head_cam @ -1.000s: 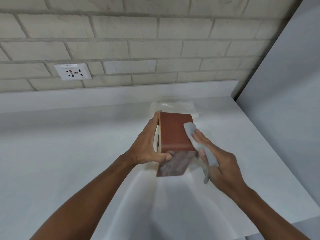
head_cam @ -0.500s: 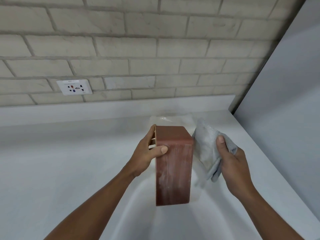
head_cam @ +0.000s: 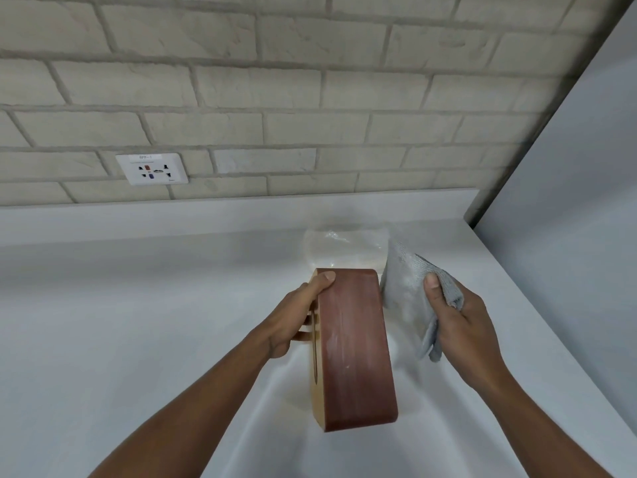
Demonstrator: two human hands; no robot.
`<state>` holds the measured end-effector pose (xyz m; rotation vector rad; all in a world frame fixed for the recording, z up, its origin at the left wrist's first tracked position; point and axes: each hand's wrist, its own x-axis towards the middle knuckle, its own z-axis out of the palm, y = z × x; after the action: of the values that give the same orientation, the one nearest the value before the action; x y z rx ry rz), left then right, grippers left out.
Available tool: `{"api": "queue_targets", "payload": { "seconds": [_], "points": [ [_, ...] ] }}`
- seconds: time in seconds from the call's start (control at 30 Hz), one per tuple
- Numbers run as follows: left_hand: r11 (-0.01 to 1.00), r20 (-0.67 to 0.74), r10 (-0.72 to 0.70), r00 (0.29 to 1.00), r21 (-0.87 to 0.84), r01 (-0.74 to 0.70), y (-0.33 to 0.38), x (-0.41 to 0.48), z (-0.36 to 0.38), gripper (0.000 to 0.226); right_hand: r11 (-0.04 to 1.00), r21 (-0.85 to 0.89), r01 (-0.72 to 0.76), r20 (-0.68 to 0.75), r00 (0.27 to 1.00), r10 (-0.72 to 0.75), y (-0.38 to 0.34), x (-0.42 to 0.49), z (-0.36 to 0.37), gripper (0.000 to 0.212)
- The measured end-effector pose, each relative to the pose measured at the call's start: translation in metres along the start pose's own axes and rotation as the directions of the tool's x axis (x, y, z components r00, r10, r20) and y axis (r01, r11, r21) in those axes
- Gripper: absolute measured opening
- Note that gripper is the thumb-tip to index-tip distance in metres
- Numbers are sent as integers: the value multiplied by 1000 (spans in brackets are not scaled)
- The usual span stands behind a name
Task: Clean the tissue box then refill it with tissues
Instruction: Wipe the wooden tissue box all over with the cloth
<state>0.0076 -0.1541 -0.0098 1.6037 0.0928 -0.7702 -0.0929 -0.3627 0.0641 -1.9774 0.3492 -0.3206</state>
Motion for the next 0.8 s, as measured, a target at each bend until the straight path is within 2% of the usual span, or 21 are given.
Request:
{"api": "queue_targets", "payload": {
  "seconds": [0.07,0.2,0.53,0.63,0.7,0.77,0.8],
  "points": [
    [1000,-16,-13,1000,16,13,2,2,0,62,1000,-11,-9,1,1000,9,-3,2,1,33],
    [998,-50,-13,999,58,16,3,11,-2,55,999,-19,-26,-1,1000,26,2,8,5,25],
    [995,-84,-34,996,88,41,-6,27,-9,45,996,-65,-57,66,996,61,29,20,21,33],
    [994,-85,12,996,110,-3,-4,26,-11,39,995,-73,-68,80,994,73,31,24,25,33],
    [987,-99,83,992,143,-69,-11,27,-14,65,994,-86,-62,84,994,70,32,27,27,35],
    [961,-124,215,969,207,-186,-25,30,-18,101,994,-100,-47,79,995,55,33,30,27,35],
    [932,-126,305,944,243,-269,-31,29,-20,108,994,-104,-42,78,996,51,33,32,28,34]
  ]
}}
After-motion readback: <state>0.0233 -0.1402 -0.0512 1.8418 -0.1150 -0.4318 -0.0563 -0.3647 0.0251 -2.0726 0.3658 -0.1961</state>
